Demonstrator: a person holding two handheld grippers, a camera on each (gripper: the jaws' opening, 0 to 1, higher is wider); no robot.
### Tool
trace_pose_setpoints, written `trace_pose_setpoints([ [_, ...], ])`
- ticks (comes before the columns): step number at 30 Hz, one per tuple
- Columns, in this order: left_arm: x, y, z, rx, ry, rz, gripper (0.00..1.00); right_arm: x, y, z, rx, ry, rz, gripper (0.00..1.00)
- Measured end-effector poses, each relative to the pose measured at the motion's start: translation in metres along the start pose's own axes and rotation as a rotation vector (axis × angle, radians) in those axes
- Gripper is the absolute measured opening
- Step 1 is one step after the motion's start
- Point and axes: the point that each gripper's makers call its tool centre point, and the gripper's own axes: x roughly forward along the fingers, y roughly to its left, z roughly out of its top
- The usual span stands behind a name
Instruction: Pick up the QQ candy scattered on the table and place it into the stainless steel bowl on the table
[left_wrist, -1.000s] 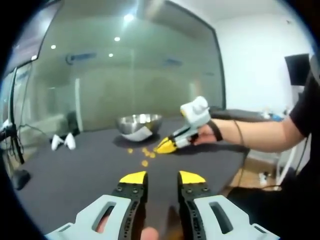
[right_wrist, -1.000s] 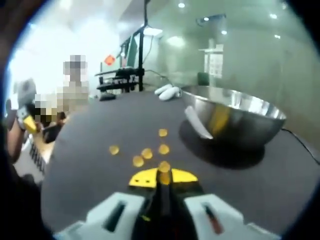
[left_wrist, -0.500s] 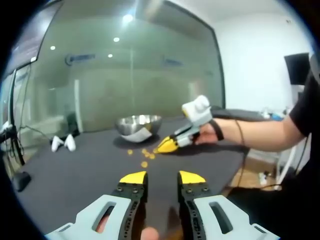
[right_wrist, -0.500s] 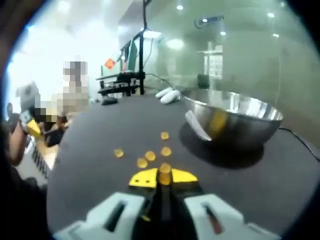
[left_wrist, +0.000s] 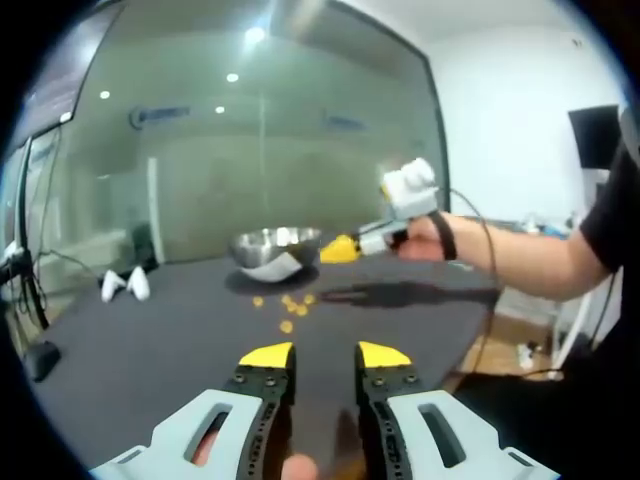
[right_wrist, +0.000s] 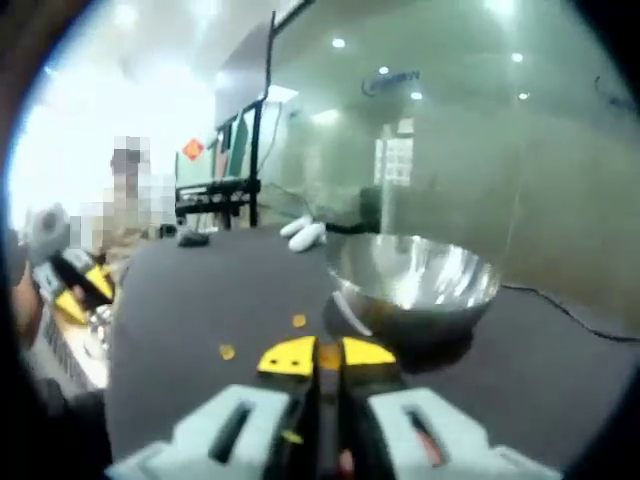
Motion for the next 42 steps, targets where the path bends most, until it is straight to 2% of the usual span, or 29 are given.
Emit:
trace_pose_setpoints([
  [5,0.000,-0.002,0.002,0.003,-0.004,-0.004,0.25,0.013,-0.030,0.037,-0.015,-0.075,-0.086,0.09],
  [7,0.000,-0.003,0.002,0.003,-0.003,-0.007,0.25,0.021,-0.042,0.043,-0.016,-0.078,-0.127,0.09],
  [8,0.000,-0.003,0.001,0.002,-0.001,-0.007,0.25,0.025,-0.050,0.043,0.014,-0.070,-0.156,0.09],
  [11,0.000,-0.005,0.001,0.011,0.008,-0.012,0.25,0.037,-0.055,0.051,0.048,-0.084,-0.157,0.09],
  [14,0.000,-0.006,0.002,0.020,0.008,-0.020,0.25,0.047,-0.063,0.052,0.068,-0.076,-0.193,0.10],
  [16,-0.001,-0.006,0.004,0.026,0.005,-0.020,0.25,0.045,-0.063,0.051,0.061,-0.078,-0.219,0.10],
  [20,-0.002,-0.003,0.005,0.021,0.000,-0.013,0.25,0.054,-0.069,0.050,0.081,-0.066,-0.211,0.10],
  [23,-0.002,-0.003,0.004,0.028,0.008,-0.014,0.25,0.047,-0.062,0.052,0.102,-0.084,-0.198,0.10],
  [27,-0.001,-0.003,0.006,0.025,0.000,-0.011,0.25,0.044,-0.062,0.056,0.059,-0.089,-0.195,0.29],
  [35,0.002,-0.007,0.006,0.030,-0.001,-0.018,0.25,0.033,-0.062,0.057,0.066,-0.096,-0.171,0.28],
  [42,0.001,-0.008,0.007,0.033,-0.003,-0.021,0.25,0.000,-0.039,0.060,0.077,-0.133,-0.124,0.28],
])
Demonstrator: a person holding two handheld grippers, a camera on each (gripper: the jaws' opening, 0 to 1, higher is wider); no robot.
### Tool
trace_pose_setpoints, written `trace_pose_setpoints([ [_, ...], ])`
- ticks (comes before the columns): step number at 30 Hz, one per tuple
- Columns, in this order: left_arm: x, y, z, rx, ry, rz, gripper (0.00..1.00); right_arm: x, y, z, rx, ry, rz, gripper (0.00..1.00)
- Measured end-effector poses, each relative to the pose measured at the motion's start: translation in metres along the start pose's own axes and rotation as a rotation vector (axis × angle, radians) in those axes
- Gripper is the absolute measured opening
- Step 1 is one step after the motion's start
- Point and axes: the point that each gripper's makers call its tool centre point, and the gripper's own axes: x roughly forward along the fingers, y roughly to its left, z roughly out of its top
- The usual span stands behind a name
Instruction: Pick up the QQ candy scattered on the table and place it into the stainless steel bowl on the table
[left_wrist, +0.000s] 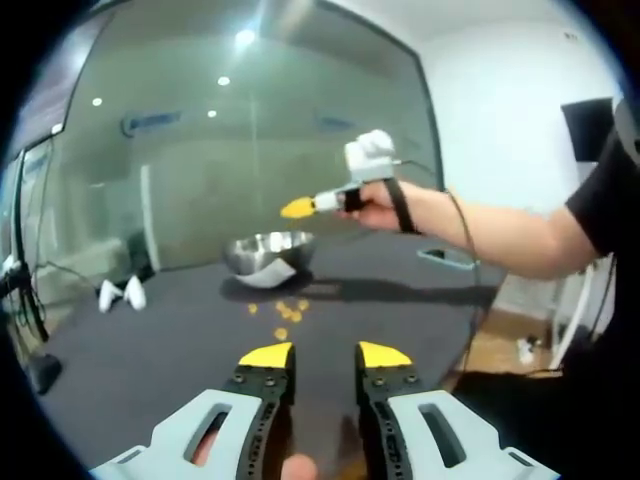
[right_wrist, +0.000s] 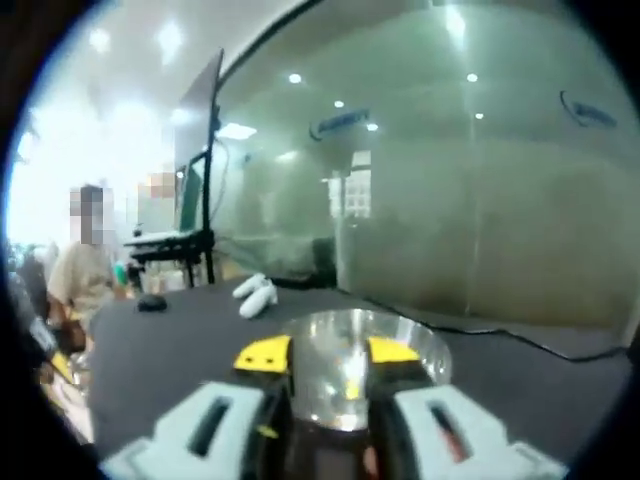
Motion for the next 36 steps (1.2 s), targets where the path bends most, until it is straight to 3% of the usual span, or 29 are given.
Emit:
trace_pose_setpoints([
  [3,0.001,0.000,0.000,0.001,-0.001,-0.001,0.25,-0.009,0.004,-0.001,-0.038,-0.026,0.056,0.27],
  [8,0.003,0.001,-0.003,0.016,0.014,0.002,0.26,-0.038,0.025,-0.025,-0.073,0.022,0.159,0.27],
  [18,0.004,0.004,-0.008,0.015,0.021,0.006,0.26,-0.082,0.066,-0.094,-0.114,0.133,0.274,0.28],
  [26,0.005,0.007,-0.010,0.012,0.025,0.016,0.26,-0.079,0.070,-0.107,-0.075,0.147,0.308,0.28],
  [36,0.003,0.010,-0.014,0.003,0.031,0.026,0.26,-0.057,0.112,-0.131,-0.164,0.222,0.423,0.27],
])
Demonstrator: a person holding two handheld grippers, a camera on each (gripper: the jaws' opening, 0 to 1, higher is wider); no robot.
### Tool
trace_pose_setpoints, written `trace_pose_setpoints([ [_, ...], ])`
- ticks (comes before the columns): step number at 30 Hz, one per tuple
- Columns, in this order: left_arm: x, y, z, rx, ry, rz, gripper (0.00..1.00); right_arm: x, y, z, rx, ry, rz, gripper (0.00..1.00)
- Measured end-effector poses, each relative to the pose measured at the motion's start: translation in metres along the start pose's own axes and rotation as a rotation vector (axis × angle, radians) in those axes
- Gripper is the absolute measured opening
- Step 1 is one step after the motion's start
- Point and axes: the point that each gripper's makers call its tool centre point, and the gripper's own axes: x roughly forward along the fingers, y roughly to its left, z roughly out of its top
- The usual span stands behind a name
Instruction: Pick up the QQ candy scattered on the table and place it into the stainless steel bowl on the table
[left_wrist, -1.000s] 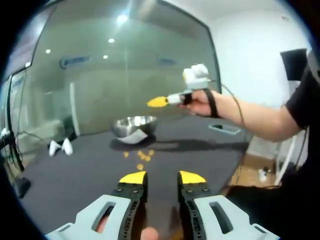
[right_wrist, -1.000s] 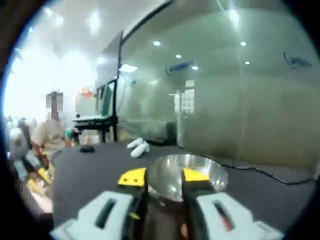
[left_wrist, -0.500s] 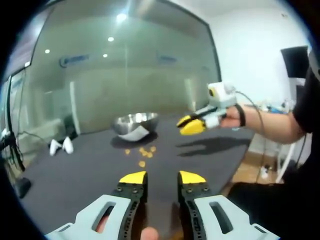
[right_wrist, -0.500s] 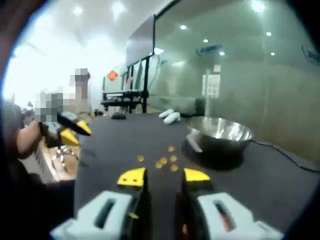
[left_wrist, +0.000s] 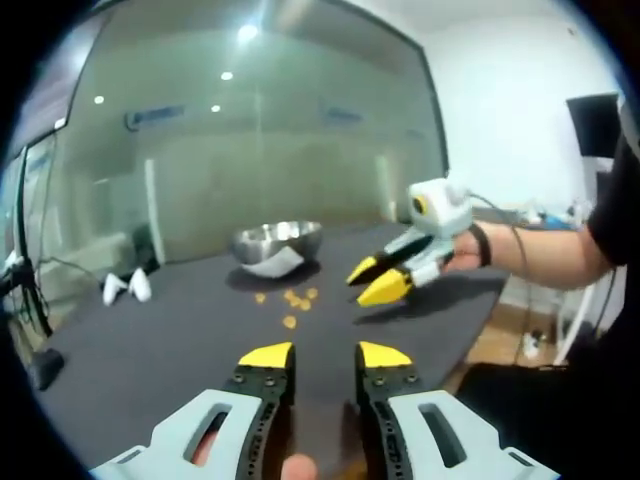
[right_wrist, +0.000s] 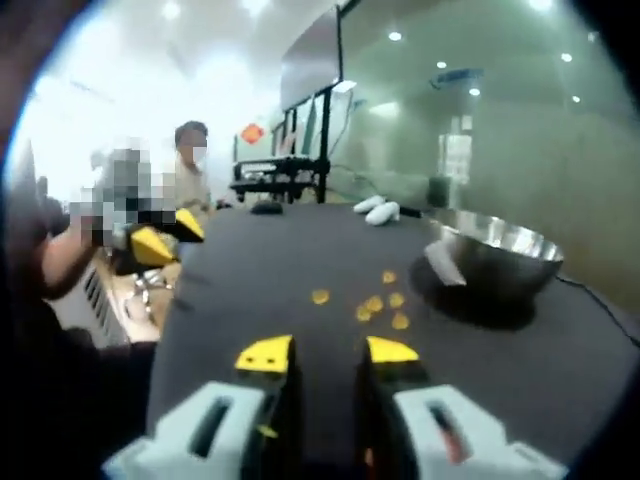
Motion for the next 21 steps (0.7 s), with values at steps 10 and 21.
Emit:
trace_pose_setpoints([
  [10,-0.002,0.002,0.000,-0.002,0.000,0.008,0.26,0.038,0.006,0.009,0.011,0.014,0.036,0.27],
  [21,-0.006,0.007,-0.003,-0.006,0.005,0.021,0.25,0.067,0.013,0.004,0.021,0.038,0.041,0.25],
])
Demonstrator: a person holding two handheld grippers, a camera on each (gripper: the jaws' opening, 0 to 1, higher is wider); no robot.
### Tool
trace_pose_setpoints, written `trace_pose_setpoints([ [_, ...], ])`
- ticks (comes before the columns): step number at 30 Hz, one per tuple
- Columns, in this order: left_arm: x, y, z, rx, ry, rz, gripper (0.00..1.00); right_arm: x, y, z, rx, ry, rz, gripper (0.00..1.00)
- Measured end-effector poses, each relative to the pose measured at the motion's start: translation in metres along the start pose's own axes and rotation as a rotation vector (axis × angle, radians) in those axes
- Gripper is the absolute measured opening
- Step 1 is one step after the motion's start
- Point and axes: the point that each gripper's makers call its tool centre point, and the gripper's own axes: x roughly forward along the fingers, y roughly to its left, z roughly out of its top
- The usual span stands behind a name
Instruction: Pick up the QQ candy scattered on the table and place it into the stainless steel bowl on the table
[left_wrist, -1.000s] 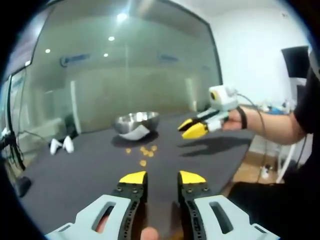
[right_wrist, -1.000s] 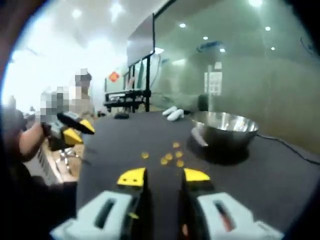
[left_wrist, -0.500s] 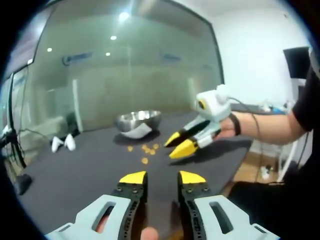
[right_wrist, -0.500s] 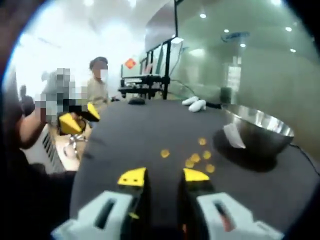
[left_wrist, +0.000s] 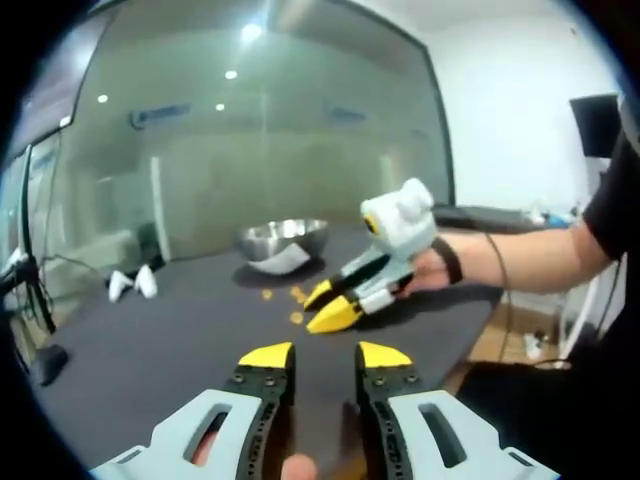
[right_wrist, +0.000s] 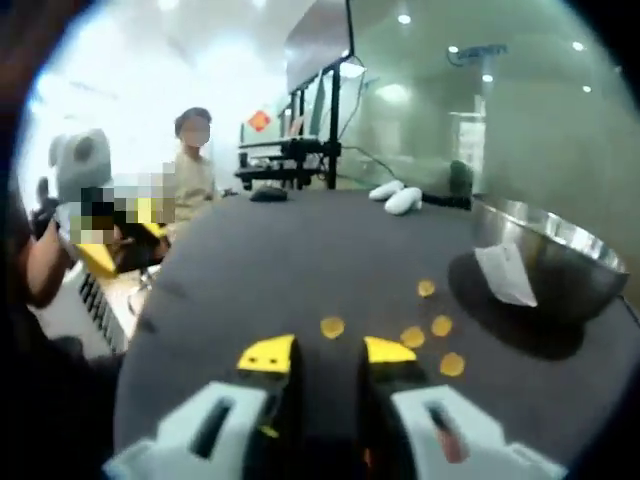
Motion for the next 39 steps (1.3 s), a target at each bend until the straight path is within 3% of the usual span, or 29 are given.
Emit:
trace_pose_setpoints([
  [12,-0.001,0.005,-0.001,0.000,0.008,0.013,0.25,0.016,-0.003,0.005,0.006,-0.007,0.007,0.20],
  [17,-0.001,0.004,0.000,0.003,0.010,0.013,0.25,0.016,-0.004,0.005,0.010,-0.009,0.001,0.10],
  [32,0.002,-0.001,0.000,0.004,0.012,0.008,0.25,0.015,-0.002,0.006,0.028,-0.026,-0.003,0.09],
  [39,0.001,-0.002,0.000,0.001,0.010,0.010,0.25,0.004,0.000,0.017,0.031,-0.055,-0.005,0.09],
])
